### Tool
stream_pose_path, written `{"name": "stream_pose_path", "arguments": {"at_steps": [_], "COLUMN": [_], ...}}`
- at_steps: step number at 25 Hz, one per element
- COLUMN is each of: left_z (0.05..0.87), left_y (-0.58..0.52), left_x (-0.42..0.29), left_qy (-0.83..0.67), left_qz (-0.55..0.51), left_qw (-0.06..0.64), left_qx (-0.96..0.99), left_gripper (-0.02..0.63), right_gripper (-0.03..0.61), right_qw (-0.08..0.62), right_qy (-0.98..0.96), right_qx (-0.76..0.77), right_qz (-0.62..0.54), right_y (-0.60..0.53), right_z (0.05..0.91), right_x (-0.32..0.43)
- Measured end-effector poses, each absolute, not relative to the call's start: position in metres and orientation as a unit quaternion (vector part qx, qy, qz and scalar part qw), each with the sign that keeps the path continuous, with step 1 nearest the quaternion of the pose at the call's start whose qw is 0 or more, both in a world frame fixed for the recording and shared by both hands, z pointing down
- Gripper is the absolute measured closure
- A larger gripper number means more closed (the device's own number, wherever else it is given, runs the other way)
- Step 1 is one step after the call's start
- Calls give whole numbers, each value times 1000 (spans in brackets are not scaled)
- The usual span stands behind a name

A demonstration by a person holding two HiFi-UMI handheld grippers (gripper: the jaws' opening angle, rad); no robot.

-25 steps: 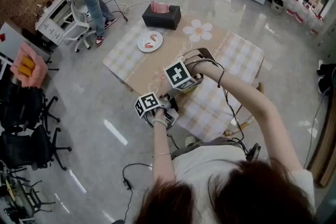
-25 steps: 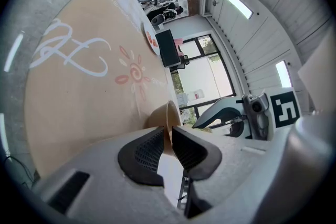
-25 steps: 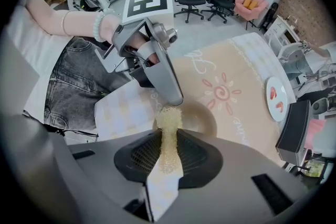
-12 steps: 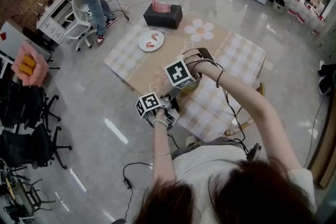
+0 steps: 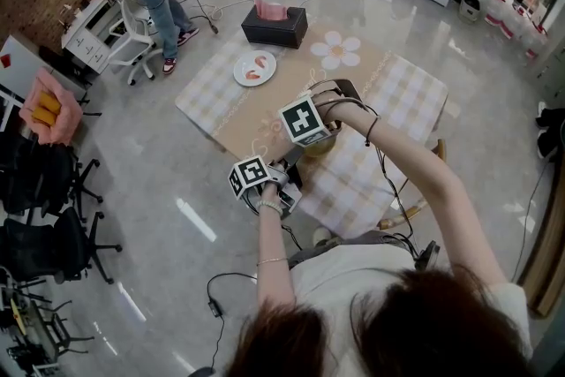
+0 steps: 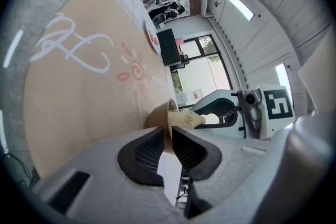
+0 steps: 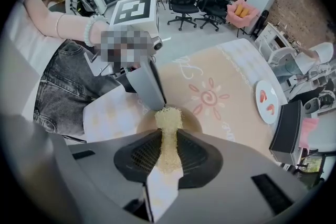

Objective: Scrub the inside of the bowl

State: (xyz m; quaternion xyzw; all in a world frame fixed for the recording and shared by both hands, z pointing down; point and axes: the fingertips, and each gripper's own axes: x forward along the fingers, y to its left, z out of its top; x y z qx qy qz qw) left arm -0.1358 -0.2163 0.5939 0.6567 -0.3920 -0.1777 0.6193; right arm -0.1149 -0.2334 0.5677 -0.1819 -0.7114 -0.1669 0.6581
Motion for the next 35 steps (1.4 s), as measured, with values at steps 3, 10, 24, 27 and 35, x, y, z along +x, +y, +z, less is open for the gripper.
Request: {"name": "stream_pose_path", "arguments": {"at_steps": [3,10,24,27,35], "left_z": [589,585,552,546,535], "left_y": [-215,-211,-206,-201,-195], "left_x": [-138,-147,-154,-154,-156], "left_qy": [-391,-410,-461,-472,-507], "left_qz": [-184,-179,-144,-130,-90], "left_qw": [615,595,457,425,345], "left_qx": [659,668,747,761,784], "left_gripper": [561,561,562,572,595], "right_gripper": [499,500,500,500,500], "right_qw": [641,558,316,273,151], "right_qy": [-733,-817,-943,-955,-979], "right_qx": [-174,-132,-55,-41,-7], "right_qz": [-150,-59,88,104,138], "right_y": [-234,-235,-219,-216,-211], "right_z": [563,555,533,527,508], "right_x": [-113,-104,-96,-94,-90]}}
